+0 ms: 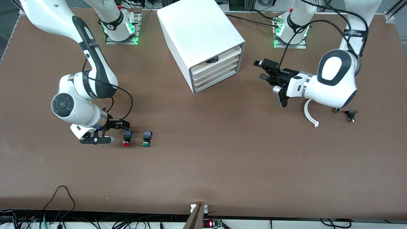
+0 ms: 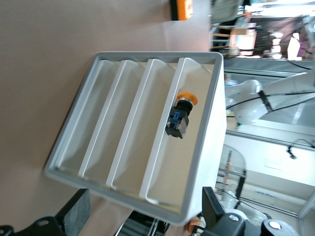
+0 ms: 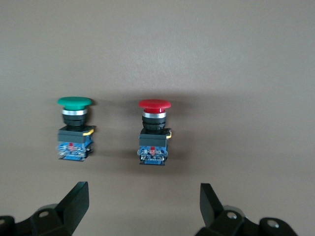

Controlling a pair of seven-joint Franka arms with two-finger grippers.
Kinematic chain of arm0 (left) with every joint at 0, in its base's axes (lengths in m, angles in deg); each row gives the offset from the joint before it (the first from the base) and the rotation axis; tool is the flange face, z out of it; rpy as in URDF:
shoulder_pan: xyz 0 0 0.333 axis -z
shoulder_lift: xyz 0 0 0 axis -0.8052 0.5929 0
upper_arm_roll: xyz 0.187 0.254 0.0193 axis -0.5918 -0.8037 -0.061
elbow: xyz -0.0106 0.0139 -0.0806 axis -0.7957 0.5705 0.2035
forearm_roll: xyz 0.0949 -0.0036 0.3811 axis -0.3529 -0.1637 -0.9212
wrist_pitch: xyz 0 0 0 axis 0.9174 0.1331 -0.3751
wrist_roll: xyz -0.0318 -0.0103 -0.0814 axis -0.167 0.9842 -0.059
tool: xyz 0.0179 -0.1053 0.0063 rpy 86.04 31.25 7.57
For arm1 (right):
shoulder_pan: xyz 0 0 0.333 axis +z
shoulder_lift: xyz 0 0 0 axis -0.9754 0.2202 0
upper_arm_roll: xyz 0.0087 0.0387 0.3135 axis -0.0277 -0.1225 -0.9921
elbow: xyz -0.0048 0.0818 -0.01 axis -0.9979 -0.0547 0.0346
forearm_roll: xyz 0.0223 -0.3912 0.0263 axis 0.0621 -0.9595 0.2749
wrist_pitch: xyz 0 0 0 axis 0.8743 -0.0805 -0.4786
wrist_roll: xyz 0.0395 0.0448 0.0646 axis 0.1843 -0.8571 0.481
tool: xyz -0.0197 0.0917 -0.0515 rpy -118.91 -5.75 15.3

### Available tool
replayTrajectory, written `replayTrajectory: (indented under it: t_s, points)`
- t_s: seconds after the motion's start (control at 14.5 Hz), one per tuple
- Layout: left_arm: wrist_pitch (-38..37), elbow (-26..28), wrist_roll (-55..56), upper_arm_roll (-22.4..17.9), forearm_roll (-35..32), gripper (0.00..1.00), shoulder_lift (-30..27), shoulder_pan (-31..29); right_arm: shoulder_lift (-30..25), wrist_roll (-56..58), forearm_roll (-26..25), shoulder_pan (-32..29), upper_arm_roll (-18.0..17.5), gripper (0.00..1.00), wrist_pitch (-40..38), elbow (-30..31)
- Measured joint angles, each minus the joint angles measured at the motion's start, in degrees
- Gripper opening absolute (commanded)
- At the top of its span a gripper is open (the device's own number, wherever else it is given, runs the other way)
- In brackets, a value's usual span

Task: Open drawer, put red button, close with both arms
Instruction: 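Grasp the red button with the right gripper while the left gripper grips the drawer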

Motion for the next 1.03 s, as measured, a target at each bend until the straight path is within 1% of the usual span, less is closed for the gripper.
replayTrajectory:
  t_s: [0.14,0.28,0.41,0.55,0.62,0.69,0.76,0.83,0.89,0.96,1.03]
  points:
    - [1.9,3.7,-6.4,1.0,4.5,0.99,2.8,0.1,2.5,0.0,0.0,0.0,0.0,1.00,3.0,0.5]
    - [4.1,6.8,-11.8,2.2,8.6,0.94,5.2,0.1,4.8,0.0,0.0,0.0,0.0,1.00,6.0,0.5]
    - [5.7,9.4,-15.6,3.7,12.7,0.86,6.8,0.1,6.9,0.0,0.0,0.1,0.0,1.00,8.8,0.6]
    - [7.3,11.5,-18.3,5.3,15.2,0.67,7.8,0.2,7.9,0.0,0.0,0.3,0.0,0.99,10.2,0.6]
    - [7.6,12.2,-19.4,5.8,15.6,0.66,8.3,0.2,8.2,0.0,0.0,0.3,0.0,0.96,10.5,0.6]
    - [7.7,12.7,-20.4,6.1,16.0,0.64,8.9,0.3,8.2,0.0,0.0,0.3,0.0,0.87,10.6,0.6]
    - [7.7,12.9,-21.2,6.4,16.6,0.63,9.5,0.4,8.2,0.0,0.0,0.3,0.1,0.58,10.6,0.5]
    - [7.8,13.0,-22.0,6.6,16.9,0.63,10.3,0.4,8.2,0.0,0.0,0.3,0.2,0.23,10.6,0.5]
    - [7.8,13.0,-22.8,6.6,17.4,0.63,11.1,0.4,8.2,0.0,0.0,0.3,0.2,0.04,10.6,0.5]
    - [7.8,13.1,-23.4,6.7,17.7,0.61,11.9,0.4,8.2,0.0,0.0,0.3,0.2,0.00,10.6,0.4]
    - [7.9,13.2,-23.9,6.7,18.0,0.58,12.6,0.6,8.2,0.0,0.0,0.3,0.2,0.00,10.6,0.4]
